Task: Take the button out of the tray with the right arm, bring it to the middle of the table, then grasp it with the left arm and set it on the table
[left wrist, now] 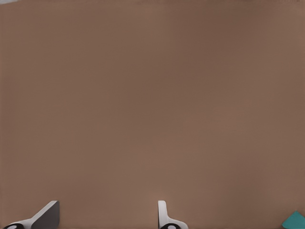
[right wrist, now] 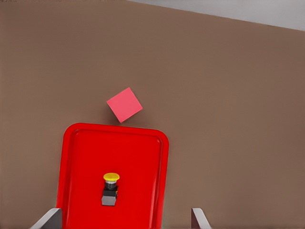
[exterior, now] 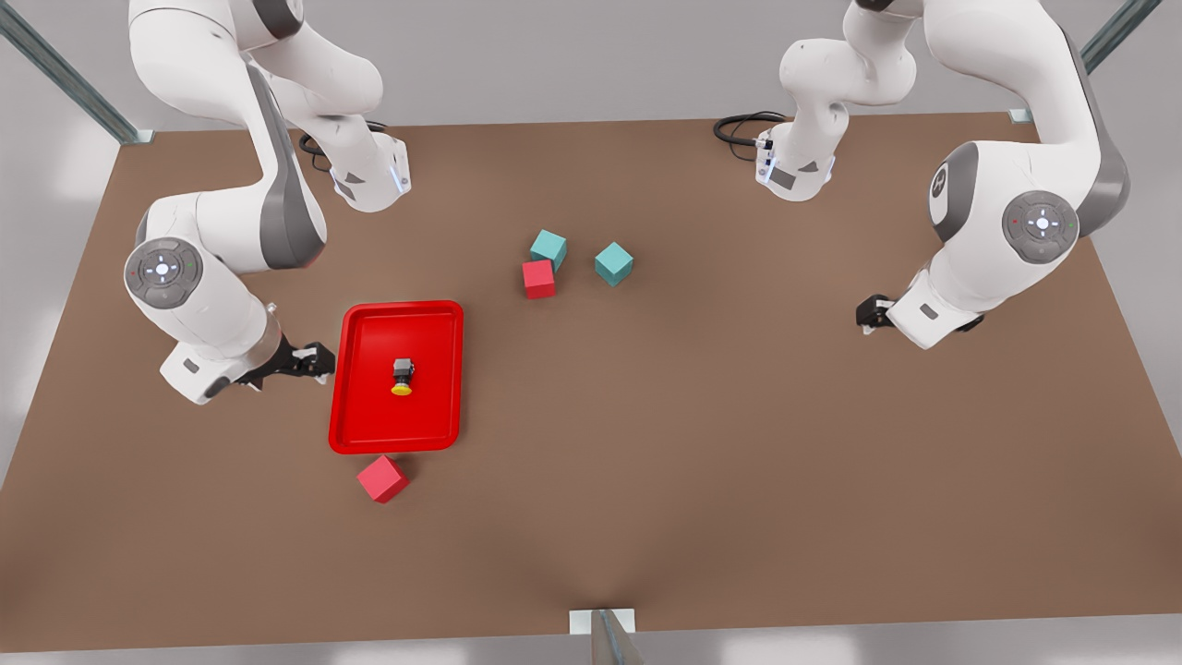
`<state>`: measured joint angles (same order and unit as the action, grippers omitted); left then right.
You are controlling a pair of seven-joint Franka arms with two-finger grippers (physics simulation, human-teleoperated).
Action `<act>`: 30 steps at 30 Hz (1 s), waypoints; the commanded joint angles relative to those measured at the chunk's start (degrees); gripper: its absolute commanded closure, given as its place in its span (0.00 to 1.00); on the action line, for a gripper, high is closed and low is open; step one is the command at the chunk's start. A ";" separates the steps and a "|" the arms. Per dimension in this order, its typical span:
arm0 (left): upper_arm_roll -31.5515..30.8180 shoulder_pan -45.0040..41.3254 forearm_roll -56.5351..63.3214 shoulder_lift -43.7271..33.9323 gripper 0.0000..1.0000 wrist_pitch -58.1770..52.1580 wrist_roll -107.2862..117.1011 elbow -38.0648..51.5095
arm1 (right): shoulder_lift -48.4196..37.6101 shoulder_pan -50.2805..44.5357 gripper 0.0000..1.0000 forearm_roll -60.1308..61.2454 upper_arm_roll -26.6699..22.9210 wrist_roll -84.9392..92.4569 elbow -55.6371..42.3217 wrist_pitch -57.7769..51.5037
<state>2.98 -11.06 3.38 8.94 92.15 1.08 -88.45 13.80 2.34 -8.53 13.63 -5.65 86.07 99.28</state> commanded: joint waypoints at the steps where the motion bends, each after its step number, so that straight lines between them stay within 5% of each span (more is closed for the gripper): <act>1: 0.01 -0.02 0.05 -0.06 0.00 0.57 0.50 0.03 | -0.09 -0.14 0.00 0.01 -0.01 -0.42 -0.20 -0.05; 6: 0.01 -0.02 0.05 -0.06 0.00 0.22 0.50 0.03 | 6.41 -0.93 0.00 6.07 0.35 -1.38 0.50 -3.05; 11: 0.09 0.16 0.05 -0.06 0.00 -0.66 0.50 -0.06 | 6.33 -2.69 0.00 5.81 0.35 -0.68 24.49 25.25; 18: 0.09 0.07 0.05 1.17 0.00 -0.66 0.50 -0.06 | 11.43 -0.76 0.00 4.93 0.35 -0.42 29.94 39.93; 30: 0.09 -0.02 0.23 2.49 0.00 -0.75 0.50 -0.15 | 9.23 -1.99 0.00 4.84 0.35 -16.33 37.67 38.79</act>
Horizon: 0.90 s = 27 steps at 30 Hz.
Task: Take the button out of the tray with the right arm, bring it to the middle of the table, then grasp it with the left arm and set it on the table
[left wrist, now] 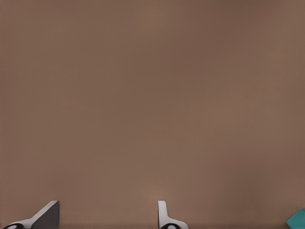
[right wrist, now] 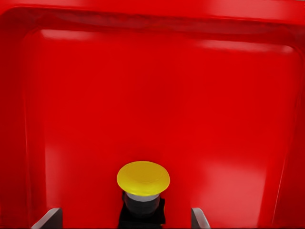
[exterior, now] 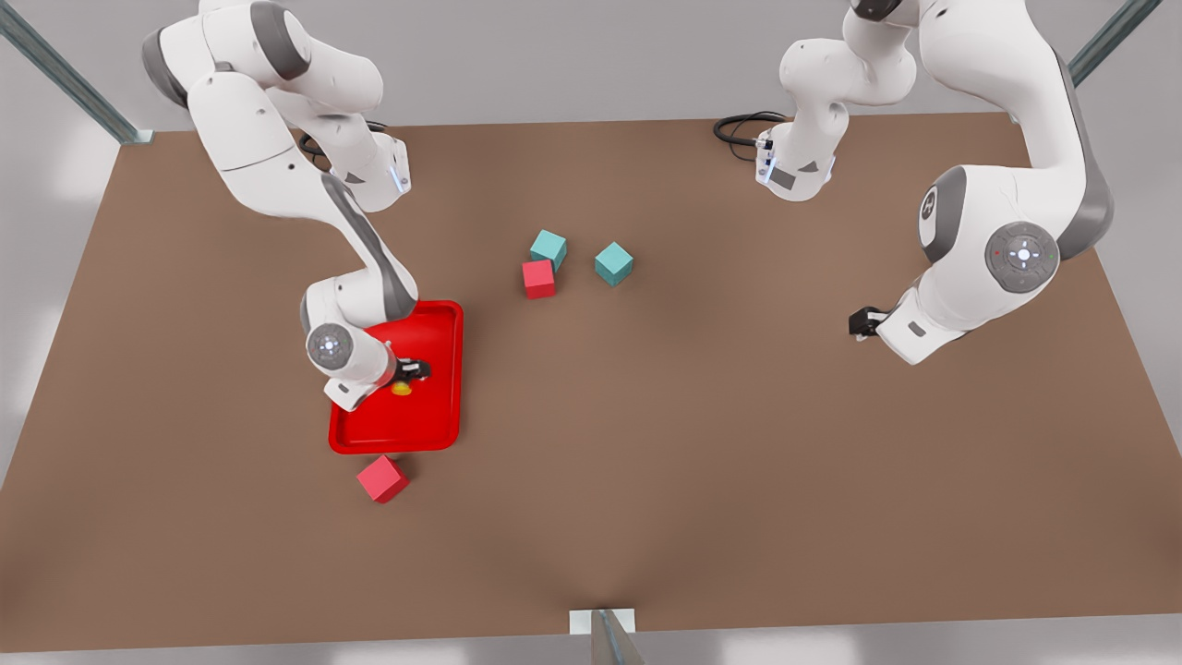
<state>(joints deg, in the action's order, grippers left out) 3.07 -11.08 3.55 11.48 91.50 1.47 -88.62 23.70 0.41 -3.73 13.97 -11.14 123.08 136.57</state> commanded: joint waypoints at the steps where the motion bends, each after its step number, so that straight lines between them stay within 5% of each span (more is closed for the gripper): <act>1: 0.01 0.00 0.06 0.03 0.00 -0.01 0.11 0.02 | -0.67 -0.06 0.00 -0.05 0.01 -14.08 2.34 1.50; 19: 0.01 -0.79 0.06 0.74 0.00 0.26 0.11 0.02 | 0.56 0.91 0.03 -1.90 0.01 -24.72 3.84 3.70; 21: 0.01 -0.79 0.06 0.83 0.00 0.26 0.11 0.02 | 0.82 0.91 0.21 -1.90 0.01 -24.54 3.84 3.70; 26: 0.01 -0.79 0.06 1.09 0.00 0.35 0.11 0.02 | 1.17 0.47 0.26 -1.90 0.01 -24.46 3.75 3.70; 27: 0.01 -0.79 0.06 1.09 0.00 0.35 0.11 0.02 | 1.17 0.47 0.39 -1.90 0.01 -24.19 3.66 3.53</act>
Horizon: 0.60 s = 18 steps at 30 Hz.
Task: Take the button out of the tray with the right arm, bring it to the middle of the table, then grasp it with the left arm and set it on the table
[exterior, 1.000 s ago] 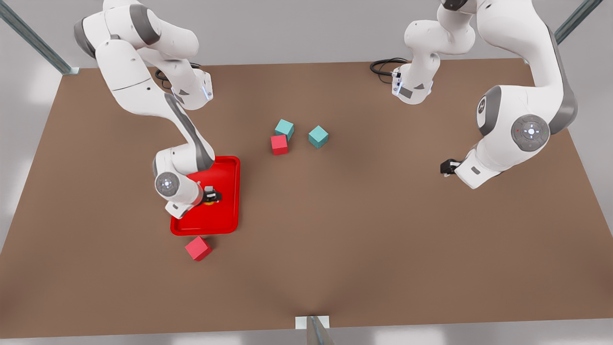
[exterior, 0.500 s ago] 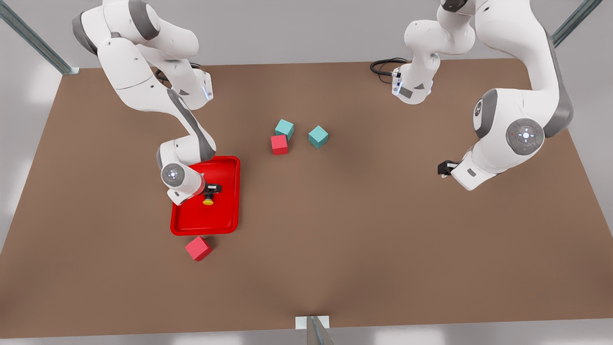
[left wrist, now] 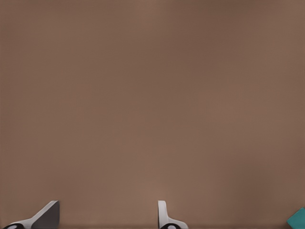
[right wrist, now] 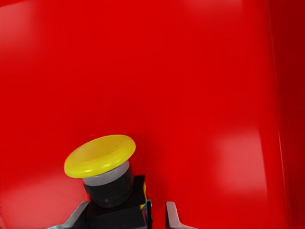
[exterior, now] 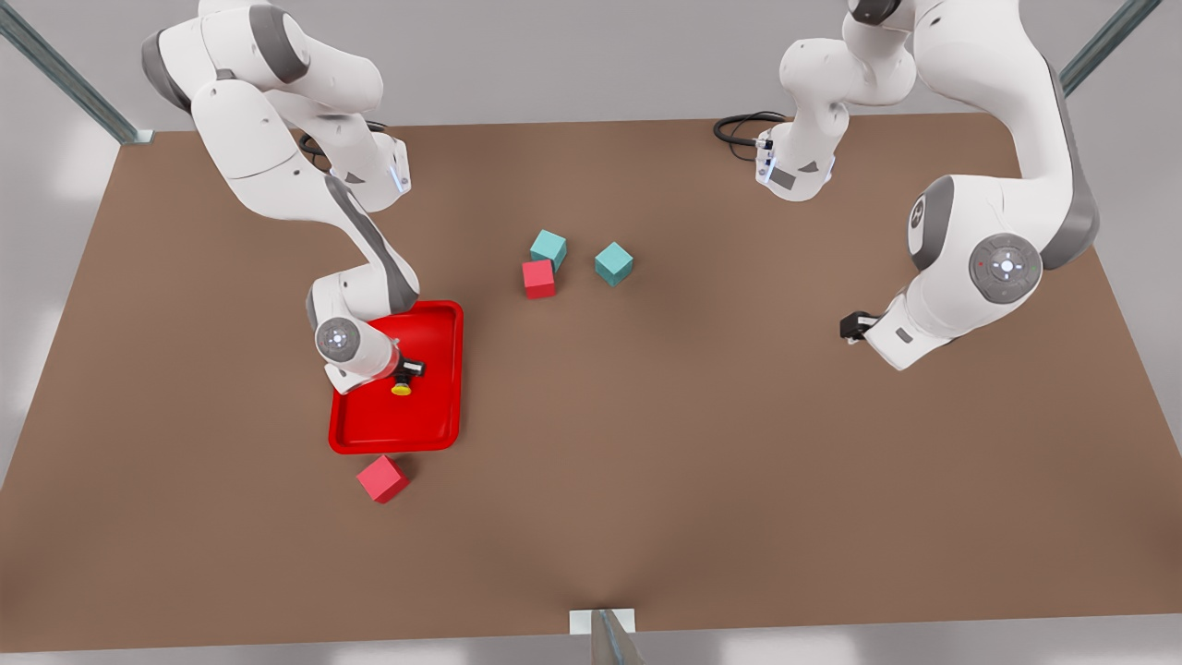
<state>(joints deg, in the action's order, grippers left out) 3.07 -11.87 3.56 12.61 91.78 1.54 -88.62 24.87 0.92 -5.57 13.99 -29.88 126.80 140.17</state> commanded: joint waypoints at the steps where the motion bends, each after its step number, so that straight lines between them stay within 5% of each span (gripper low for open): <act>1: 0.01 0.00 0.04 -0.04 0.00 0.07 0.04 0.03 | -0.09 -0.04 0.51 -0.06 0.07 -4.66 -0.15 -0.16; 3: 0.01 0.00 0.04 -0.04 0.00 0.07 0.04 0.03 | -0.09 0.04 0.62 -0.06 0.07 -2.29 -0.23 -0.69; 12: 0.01 0.00 0.04 0.22 0.00 0.25 0.04 0.03 | -2.28 0.66 0.63 -0.06 1.83 3.42 -1.64 -2.10; 18: 0.01 0.00 0.04 0.31 0.00 0.07 0.04 0.03 | -4.04 -1.27 0.62 0.21 7.98 -0.08 -9.46 -6.84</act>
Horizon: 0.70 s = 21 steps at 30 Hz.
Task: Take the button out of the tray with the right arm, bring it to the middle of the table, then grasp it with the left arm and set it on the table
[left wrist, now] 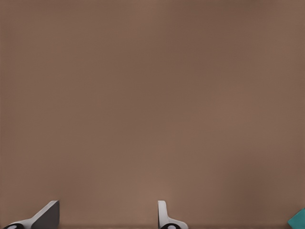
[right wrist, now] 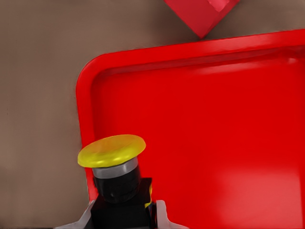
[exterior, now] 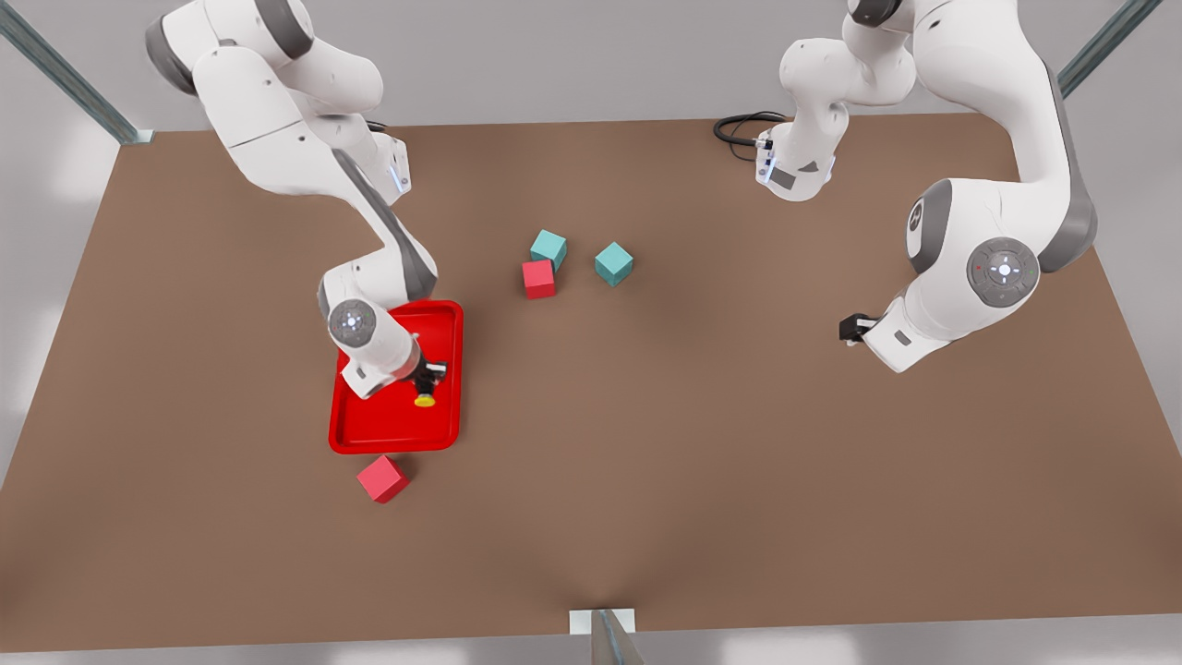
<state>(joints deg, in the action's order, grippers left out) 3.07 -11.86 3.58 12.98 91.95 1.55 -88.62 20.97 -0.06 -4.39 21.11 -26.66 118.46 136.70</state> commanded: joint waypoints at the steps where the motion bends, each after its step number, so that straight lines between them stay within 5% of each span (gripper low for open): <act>1: 0.00 -0.01 0.03 -0.06 0.00 -0.11 0.03 0.03 | 0.03 -2.22 0.62 -0.70 0.95 -4.89 -2.80 -3.46; 6: 0.00 -0.01 0.03 -0.06 0.00 -0.11 0.03 0.03 | 4.51 -12.33 0.62 -0.62 0.86 -18.24 -14.74 -6.80; 12: 0.09 0.00 0.03 0.12 0.00 -0.11 0.03 0.03 | 22.79 -27.71 0.62 -1.23 -0.36 -43.20 -41.11 -13.04; 17: 0.09 0.08 0.03 0.47 0.00 -0.02 0.03 0.03 | 41.85 -40.71 0.62 0.26 -8.36 -55.69 -68.53 -14.18; 21: 0.09 0.08 0.03 0.73 0.00 0.07 0.03 0.03 | 47.40 -44.06 0.60 2.90 -11.70 -59.91 -73.38 -13.92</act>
<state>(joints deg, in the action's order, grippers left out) 3.16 -11.78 3.59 13.71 91.98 1.56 -88.62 67.67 -43.70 -2.11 9.67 -54.59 45.79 124.64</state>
